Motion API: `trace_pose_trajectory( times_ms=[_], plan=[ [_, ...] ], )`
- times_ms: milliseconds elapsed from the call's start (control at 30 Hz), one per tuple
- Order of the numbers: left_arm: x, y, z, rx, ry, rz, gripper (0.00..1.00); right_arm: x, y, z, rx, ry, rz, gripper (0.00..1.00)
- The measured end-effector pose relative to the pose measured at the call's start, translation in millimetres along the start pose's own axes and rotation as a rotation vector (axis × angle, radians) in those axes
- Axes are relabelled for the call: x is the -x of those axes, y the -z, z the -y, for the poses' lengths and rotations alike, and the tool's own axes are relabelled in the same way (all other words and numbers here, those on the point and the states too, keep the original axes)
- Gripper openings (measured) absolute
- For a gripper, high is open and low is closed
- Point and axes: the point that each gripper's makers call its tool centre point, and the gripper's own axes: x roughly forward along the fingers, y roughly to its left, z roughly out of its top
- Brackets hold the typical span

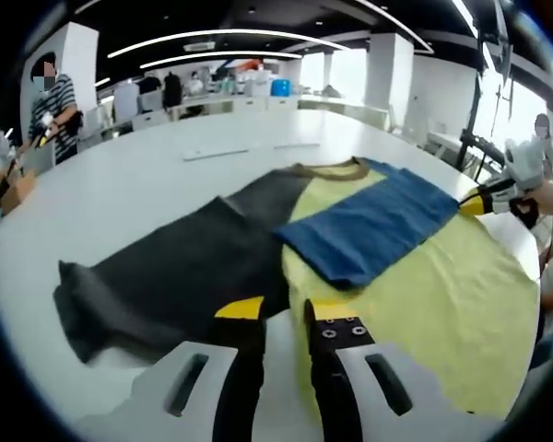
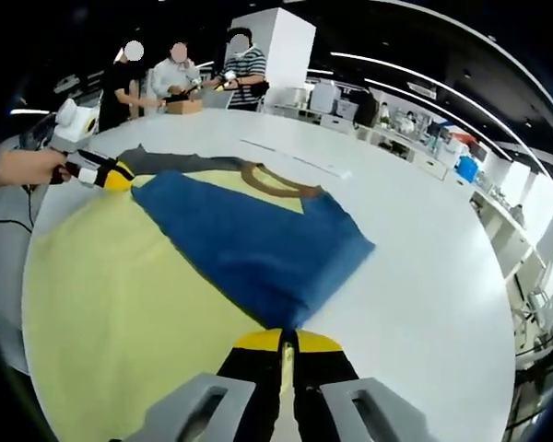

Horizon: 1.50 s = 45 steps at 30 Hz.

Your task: Fold the garment on the visible template until the final outline fits inside the template.

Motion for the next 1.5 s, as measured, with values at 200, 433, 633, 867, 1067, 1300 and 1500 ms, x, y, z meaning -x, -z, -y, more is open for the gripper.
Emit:
trace_pose_trajectory(
  times_ms=[200, 433, 633, 867, 1067, 1300, 1500],
  plan=[
    [0, -0.1, 0.8, 0.001, 0.003, -0.002, 0.14, 0, 3.9, 2, -0.013, 0.019, -0.013, 0.05],
    [0, -0.7, 2.6, 0.021, 0.005, -0.012, 0.1, -1, 5.3, 5, -0.089, 0.045, -0.011, 0.0],
    [-1, 0.9, 8.3, 0.047, 0.003, -0.019, 0.0, 1, 9.8, 7, -0.033, 0.088, -0.046, 0.0],
    [-1, 0.9, 3.5, 0.06, -0.012, -0.018, 0.0, -1, 11.2, 9, -0.02, 0.12, -0.052, 0.0],
    [-2, 1.4, 2.0, 0.078, -0.025, -0.014, 0.0, 0, 12.0, 12, -0.04, 0.148, -0.058, 0.0],
    [-1, 1.9, 1.3, 0.096, -0.045, -0.012, 0.0, 0, 12.2, 15, -0.048, 0.175, -0.061, 0.0],
    [0, 3.3, 4.1, 0.083, -0.047, -0.014, 0.0, -2, 11.3, 20, -0.046, 0.179, -0.056, 0.0]
  ],
)
